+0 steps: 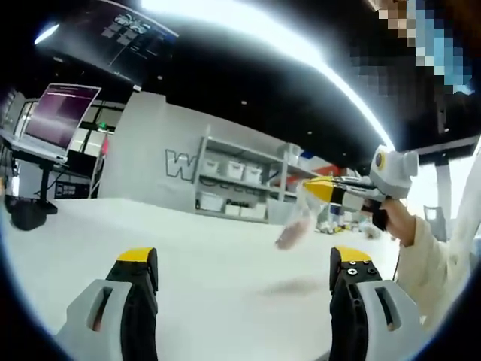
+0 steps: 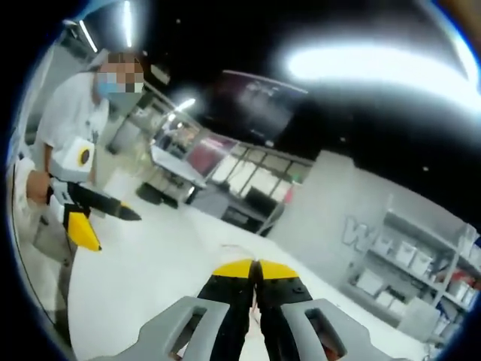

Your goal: Open the resealable bag by pulling the two sides of the seal apart until the entire bag opening is separated and visibly accessible.

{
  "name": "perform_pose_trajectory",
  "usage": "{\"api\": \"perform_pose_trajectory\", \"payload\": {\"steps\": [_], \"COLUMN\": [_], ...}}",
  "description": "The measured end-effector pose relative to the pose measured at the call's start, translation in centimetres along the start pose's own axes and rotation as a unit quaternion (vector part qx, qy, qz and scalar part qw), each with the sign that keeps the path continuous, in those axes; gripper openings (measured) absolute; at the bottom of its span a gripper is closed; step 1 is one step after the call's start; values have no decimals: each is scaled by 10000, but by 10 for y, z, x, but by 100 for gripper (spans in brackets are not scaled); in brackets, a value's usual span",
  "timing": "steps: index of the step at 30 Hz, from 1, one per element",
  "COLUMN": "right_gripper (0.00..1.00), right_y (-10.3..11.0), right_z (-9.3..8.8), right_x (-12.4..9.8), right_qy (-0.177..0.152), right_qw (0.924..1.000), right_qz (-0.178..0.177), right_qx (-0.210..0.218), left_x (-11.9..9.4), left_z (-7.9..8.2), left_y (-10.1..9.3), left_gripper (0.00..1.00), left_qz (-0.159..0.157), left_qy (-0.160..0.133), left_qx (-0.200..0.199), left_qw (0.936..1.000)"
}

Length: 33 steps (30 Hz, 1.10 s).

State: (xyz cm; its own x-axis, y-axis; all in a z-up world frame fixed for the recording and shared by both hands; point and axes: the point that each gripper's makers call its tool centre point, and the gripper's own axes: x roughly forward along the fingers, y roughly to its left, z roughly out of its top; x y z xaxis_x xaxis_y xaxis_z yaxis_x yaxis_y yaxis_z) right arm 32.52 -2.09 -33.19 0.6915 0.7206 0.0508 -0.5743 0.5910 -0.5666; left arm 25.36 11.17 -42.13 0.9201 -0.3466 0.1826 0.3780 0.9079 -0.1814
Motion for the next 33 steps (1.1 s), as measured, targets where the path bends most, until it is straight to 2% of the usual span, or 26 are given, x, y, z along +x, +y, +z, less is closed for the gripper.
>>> {"api": "perform_pose_trajectory", "payload": {"steps": [8, 16, 27, 33], "right_gripper": [0, 0, 0, 0], "right_y": [-9, -20, -27, -38], "right_z": [-5, -11, -24, -31], "right_x": [3, 9, 19, 27], "right_qy": [188, 322, 512, 626], "right_qw": [9996, 9989, 9978, 9972], "right_qz": [57, 80, 178, 203], "right_qx": [-208, -338, -377, -367], "left_x": [4, 4, 6, 7], "left_z": [-7, -10, -13, -15], "left_y": [-4, 1, 3, 3], "left_gripper": [92, 91, 90, 90], "left_qz": [-79, -34, -26, -18], "left_qy": [110, 179, 228, 252], "left_qx": [-43, -58, -103, -113], "left_qw": [9999, 9998, 9997, 9996]}}
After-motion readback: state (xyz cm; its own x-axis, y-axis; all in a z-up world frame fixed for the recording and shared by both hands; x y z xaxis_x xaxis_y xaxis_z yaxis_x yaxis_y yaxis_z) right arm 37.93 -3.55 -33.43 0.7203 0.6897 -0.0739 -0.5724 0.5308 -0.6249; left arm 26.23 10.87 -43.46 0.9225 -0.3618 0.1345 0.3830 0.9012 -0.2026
